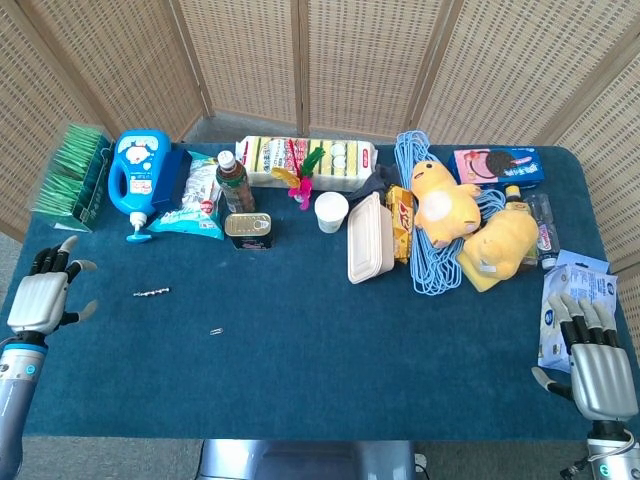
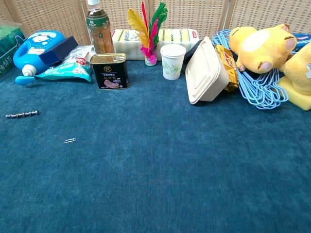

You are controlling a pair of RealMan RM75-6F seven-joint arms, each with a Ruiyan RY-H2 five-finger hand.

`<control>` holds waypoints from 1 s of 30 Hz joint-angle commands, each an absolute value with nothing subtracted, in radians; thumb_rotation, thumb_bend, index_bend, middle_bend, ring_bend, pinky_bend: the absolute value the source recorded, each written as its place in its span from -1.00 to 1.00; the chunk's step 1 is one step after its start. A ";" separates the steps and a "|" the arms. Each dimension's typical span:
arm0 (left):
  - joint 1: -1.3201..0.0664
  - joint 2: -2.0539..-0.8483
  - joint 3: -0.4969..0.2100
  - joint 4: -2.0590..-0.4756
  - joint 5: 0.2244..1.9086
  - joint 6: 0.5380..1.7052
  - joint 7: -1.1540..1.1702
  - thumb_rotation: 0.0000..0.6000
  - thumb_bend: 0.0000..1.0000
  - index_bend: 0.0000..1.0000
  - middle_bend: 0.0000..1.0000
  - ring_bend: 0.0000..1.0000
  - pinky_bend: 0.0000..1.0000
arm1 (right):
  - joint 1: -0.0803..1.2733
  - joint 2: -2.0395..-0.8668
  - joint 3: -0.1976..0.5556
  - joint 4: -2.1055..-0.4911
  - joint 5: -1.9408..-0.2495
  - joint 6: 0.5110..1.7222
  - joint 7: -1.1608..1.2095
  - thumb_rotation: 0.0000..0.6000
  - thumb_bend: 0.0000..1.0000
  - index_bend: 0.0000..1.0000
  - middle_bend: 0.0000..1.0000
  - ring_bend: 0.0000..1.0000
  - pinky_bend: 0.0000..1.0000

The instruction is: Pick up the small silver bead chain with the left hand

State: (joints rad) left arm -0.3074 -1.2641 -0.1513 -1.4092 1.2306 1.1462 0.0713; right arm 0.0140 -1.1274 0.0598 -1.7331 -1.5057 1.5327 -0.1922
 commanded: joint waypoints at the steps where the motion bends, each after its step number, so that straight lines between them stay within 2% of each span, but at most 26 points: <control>1: -0.321 -1.293 -0.158 -1.392 1.184 1.124 0.112 1.00 0.09 -0.29 -1.00 -1.00 -1.00 | 0.016 -1.125 0.059 -1.734 -1.502 1.527 -0.192 1.00 -1.00 -1.00 -1.00 -1.00 -1.00; 5: -0.338 -1.305 -0.166 -1.386 1.128 1.086 0.146 1.00 0.21 -0.22 -1.00 -1.00 -1.00 | 0.018 -1.123 0.057 -1.737 -1.501 1.520 -0.187 1.00 -1.00 -1.00 -1.00 -1.00 -1.00; 22: -0.401 -1.348 -0.173 -1.370 0.984 0.960 0.208 1.00 0.21 -0.21 -1.00 -1.00 -1.00 | 0.023 -1.125 0.053 -1.739 -1.491 1.506 -0.189 1.00 -1.00 -1.00 -1.00 -1.00 -1.00; 30: -0.420 -1.381 -0.175 -1.351 0.959 0.965 0.233 1.00 0.21 -0.16 -1.00 -1.00 -1.00 | 0.022 -1.121 0.054 -1.742 -1.489 1.507 -0.182 1.00 -1.00 -1.00 -1.00 -1.00 -1.00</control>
State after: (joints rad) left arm -0.4177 -1.3783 -0.1747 -1.3525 0.9588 0.9627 0.2309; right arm 0.0224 -1.1213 0.0536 -1.7416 -1.4887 1.5066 -0.1823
